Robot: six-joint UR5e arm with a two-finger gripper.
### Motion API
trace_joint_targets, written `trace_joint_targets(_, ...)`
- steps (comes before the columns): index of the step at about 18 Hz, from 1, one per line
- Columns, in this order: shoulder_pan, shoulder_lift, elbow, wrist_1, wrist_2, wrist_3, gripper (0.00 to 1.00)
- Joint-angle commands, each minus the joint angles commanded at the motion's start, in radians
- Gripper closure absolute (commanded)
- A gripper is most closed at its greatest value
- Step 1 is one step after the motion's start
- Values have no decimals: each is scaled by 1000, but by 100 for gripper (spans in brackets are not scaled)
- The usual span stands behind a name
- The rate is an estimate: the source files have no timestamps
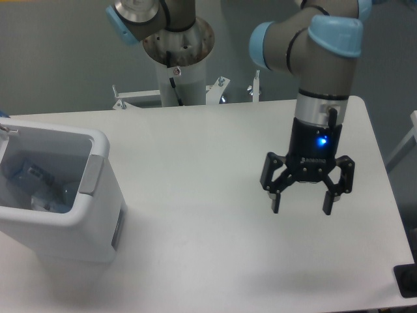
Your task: Place the trash in the trash can
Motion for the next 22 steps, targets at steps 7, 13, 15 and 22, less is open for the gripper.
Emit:
trace_joint_targets(7, 14, -8, -25, -47, 186, 176, 0)
trace_joint_targets(13, 14, -14, -25, -71, 220, 296, 0)
trace_joint_targets(15, 14, -17, -12, -107, 226, 302, 0)
trace_joint_targets(22, 14, -29, 32, -238, 307, 413, 0)
